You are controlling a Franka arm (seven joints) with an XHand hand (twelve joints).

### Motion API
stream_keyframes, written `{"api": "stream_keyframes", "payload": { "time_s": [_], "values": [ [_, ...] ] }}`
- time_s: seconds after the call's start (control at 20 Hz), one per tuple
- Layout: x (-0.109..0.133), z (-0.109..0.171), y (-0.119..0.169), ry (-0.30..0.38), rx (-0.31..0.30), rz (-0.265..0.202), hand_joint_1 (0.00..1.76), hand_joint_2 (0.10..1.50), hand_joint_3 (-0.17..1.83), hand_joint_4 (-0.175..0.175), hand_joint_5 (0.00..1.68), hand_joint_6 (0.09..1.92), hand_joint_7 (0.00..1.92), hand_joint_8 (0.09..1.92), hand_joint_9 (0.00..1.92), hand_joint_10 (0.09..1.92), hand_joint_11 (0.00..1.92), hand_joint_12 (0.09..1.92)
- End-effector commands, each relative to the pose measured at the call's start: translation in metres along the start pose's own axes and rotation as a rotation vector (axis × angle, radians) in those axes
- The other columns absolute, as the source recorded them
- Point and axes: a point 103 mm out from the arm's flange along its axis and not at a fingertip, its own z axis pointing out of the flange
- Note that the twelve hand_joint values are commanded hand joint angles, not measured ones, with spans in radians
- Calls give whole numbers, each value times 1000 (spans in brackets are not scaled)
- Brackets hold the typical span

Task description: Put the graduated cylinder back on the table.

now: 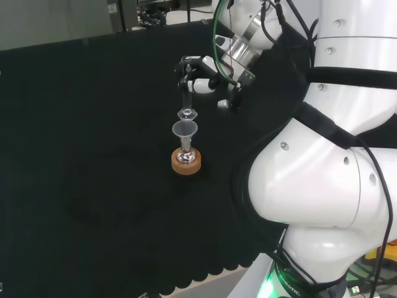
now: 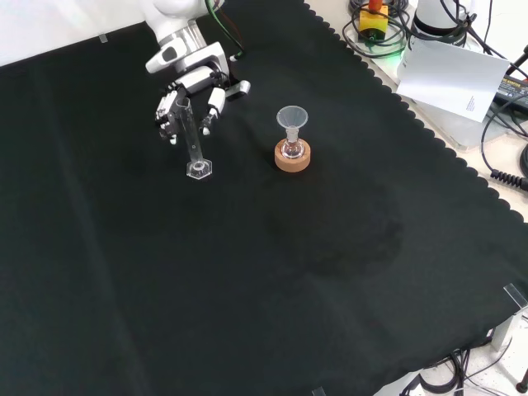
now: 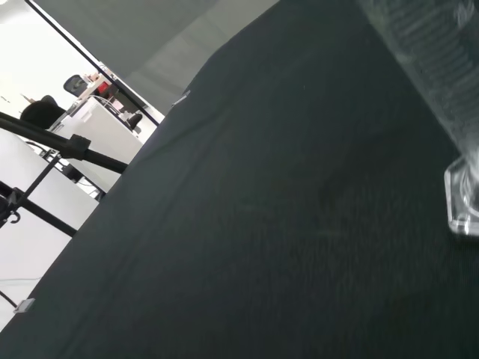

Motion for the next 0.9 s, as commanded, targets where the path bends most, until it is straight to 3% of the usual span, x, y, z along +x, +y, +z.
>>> {"api": "stream_keyframes", "payload": {
  "time_s": [0.05, 0.45, 0.9],
  "values": [
    [14, -36, -8, -77, -5, 37, 850, 1024, -175, -65, 399, 453, 376, 662, 851, 87, 464, 1285],
    [43, -99, -45, -214, -23, 83, 804, 992, -175, -66, 369, 302, 263, 675, 751, 87, 351, 1327],
    [112, -147, -109, -356, -57, 122, 787, 982, -175, -65, 377, 248, 246, 678, 733, 87, 329, 1339]
  ]
}}
